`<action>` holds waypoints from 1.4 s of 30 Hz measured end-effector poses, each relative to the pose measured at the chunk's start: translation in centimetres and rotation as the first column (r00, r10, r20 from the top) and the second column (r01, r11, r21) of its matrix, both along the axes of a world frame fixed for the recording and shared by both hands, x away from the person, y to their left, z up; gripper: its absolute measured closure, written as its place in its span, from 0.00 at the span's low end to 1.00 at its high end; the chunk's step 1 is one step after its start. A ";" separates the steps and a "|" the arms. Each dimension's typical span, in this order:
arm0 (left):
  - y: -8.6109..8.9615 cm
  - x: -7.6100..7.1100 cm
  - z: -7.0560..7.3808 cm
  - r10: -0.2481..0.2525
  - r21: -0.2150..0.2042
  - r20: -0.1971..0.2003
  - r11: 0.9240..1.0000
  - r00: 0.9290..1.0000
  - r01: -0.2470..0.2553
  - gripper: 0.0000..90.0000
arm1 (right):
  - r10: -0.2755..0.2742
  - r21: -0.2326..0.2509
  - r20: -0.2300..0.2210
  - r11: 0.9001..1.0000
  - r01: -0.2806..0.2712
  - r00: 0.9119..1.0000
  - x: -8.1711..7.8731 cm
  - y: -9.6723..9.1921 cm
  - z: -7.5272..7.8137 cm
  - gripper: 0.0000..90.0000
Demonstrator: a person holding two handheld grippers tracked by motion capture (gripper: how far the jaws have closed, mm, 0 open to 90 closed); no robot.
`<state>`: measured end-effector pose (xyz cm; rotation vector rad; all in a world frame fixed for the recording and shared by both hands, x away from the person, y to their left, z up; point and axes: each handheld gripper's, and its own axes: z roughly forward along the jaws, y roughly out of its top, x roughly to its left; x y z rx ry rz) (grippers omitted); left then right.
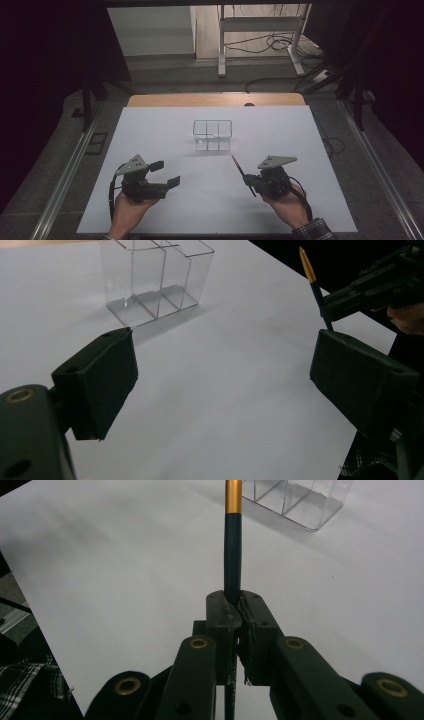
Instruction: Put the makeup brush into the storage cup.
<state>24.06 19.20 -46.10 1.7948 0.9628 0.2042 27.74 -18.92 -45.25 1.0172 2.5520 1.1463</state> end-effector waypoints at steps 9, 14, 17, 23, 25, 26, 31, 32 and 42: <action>-1.5 1.4 0.2 -0.042 0.000 -0.013 0.999 0.999 0.042 0.20 | 0.010 0.017 0.003 1.000 -0.010 1.000 -0.1 0.8 -0.3 0.93; -2.5 2.0 0.2 -0.066 0.014 -0.018 0.998 0.998 0.066 0.25 | 0.010 0.034 0.004 0.999 -0.011 1.000 -0.1 1.2 -0.4 0.93; -3.3 2.5 0.1 -0.094 0.011 -0.029 0.995 0.995 0.094 0.29 | 0.016 0.046 0.005 0.999 -0.016 1.000 -0.2 1.7 -0.6 0.93; -4.6 3.3 0.0 -0.134 -0.001 -0.049 0.991 0.990 0.134 0.36 | 0.024 0.053 0.007 0.998 -0.024 1.000 -0.3 2.3 -0.9 0.93; -5.1 3.5 -0.1 -0.146 -0.001 -0.060 0.989 0.987 0.147 0.38 | 0.026 0.054 0.007 0.998 -0.026 1.000 -0.3 2.6 -1.0 0.93; -5.1 3.5 -0.1 -0.146 -0.001 -0.060 0.989 0.987 0.147 0.39 | 0.026 0.054 0.007 0.998 -0.026 1.000 -0.3 2.6 -1.0 0.93; -6.4 4.0 -0.3 -0.174 -0.008 -0.086 0.985 0.981 0.174 0.45 | 0.035 0.056 0.003 0.998 -0.035 0.999 -0.4 3.3 -1.3 0.93; -6.6 4.1 -0.4 -0.179 -0.012 -0.091 0.984 0.980 0.179 0.46 | 0.035 0.055 0.002 0.998 -0.035 0.999 -0.5 3.4 -1.4 0.93; -7.7 4.9 -1.2 -0.222 -0.056 -0.142 0.975 0.965 0.216 0.57 | 0.047 0.060 -0.002 0.997 -0.047 0.999 -0.6 4.3 -1.8 0.93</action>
